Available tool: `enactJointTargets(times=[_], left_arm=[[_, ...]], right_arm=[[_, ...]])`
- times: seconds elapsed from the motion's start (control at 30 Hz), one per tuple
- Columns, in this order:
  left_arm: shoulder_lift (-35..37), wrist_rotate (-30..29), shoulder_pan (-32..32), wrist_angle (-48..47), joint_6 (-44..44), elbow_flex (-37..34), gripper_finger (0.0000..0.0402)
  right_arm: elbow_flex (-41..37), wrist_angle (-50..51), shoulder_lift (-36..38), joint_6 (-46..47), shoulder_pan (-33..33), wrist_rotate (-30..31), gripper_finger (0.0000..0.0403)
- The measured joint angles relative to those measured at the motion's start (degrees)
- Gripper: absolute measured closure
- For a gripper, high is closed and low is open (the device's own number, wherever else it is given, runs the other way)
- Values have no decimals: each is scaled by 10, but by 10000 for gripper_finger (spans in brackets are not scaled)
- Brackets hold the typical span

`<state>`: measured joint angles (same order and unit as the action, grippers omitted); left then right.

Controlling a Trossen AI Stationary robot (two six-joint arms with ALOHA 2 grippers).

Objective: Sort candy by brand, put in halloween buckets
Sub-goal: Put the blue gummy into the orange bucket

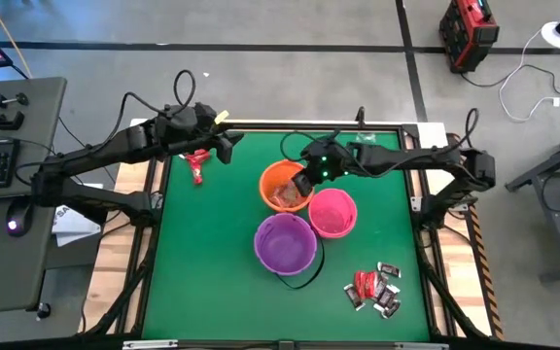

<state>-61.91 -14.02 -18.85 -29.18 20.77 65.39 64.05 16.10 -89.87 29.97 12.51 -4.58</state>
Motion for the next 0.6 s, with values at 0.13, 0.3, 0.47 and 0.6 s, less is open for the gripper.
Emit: enactJointTargets(times=[0.13,0.3,0.47,0.6], left_arm=[[0,0,0,-8,0,0,165],[0,-2,0,-10,0,0,165],[0,-15,-1,-10,0,0,165],[0,-18,-4,-10,1,0,165]], right_arm=[[0,-8,4,-16,-2,-1,230],[52,74,22,-75,21,13,170],[143,237,28,-83,114,141,165],[142,274,26,-70,238,142,165]])
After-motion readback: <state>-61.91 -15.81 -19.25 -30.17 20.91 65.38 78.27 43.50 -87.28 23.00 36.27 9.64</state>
